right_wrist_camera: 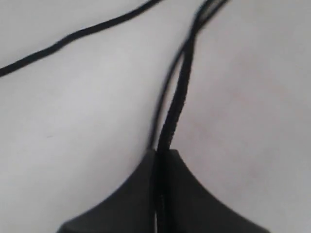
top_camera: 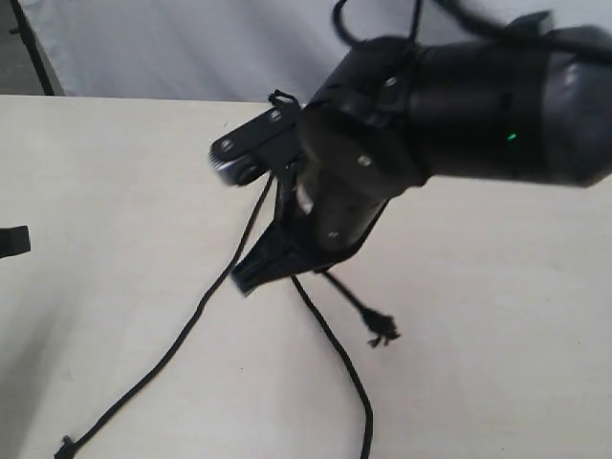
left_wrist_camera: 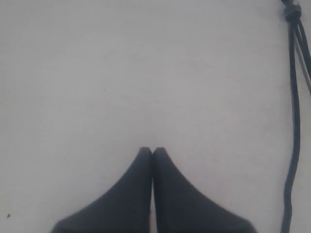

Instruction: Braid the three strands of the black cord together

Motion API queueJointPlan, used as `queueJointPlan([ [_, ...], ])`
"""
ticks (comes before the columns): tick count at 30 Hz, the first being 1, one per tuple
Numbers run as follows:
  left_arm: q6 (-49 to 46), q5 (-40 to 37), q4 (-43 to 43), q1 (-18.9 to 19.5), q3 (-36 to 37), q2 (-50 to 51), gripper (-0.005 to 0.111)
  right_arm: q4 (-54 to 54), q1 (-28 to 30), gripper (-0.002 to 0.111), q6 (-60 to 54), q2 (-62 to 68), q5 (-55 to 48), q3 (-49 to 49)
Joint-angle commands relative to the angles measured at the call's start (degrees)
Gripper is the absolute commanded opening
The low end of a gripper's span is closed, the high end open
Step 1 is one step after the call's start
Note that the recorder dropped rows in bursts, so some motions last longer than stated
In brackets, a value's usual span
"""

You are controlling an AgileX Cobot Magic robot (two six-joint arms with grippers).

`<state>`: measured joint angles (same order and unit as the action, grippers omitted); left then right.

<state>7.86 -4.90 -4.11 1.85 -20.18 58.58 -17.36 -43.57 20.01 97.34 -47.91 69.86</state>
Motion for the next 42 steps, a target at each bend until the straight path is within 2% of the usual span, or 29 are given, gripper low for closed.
queueJointPlan([
  [1,0.4,0.0,-0.6,0.2,-0.4,0.0,0.0,-7.5,6.9,0.0,4.9,-1.7,-3.0,0.0],
  [9,1.1,0.0,-0.6,0.2,-0.4,0.0,0.0,-8.2,21.1,0.0,6.1,3.0,-3.1,-0.4],
  [15,1.6,0.0,-0.6,0.2,-0.4,0.0,0.0,-6.2,28.0,0.0,6.8,5.1,6.2,-7.6],
  [23,1.6,-1.5,-0.6,0.2,-0.4,0.0,0.0,-5.8,28.8,0.0,6.5,8.0,14.0,-14.5],
  [37,1.6,-1.1,-0.6,0.2,-0.4,0.0,0.0,-6.9,28.8,0.001,7.5,11.0,14.1,-14.6],
  [39,1.6,-1.1,-0.6,0.2,-0.4,0.0,0.0,-7.1,28.8,0.006,7.6,11.0,14.1,-14.6],
  [42,1.6,-1.1,-0.6,0.2,-0.4,0.0,0.0,-7.1,28.8,0.028,7.8,11.0,14.2,-14.6],
])
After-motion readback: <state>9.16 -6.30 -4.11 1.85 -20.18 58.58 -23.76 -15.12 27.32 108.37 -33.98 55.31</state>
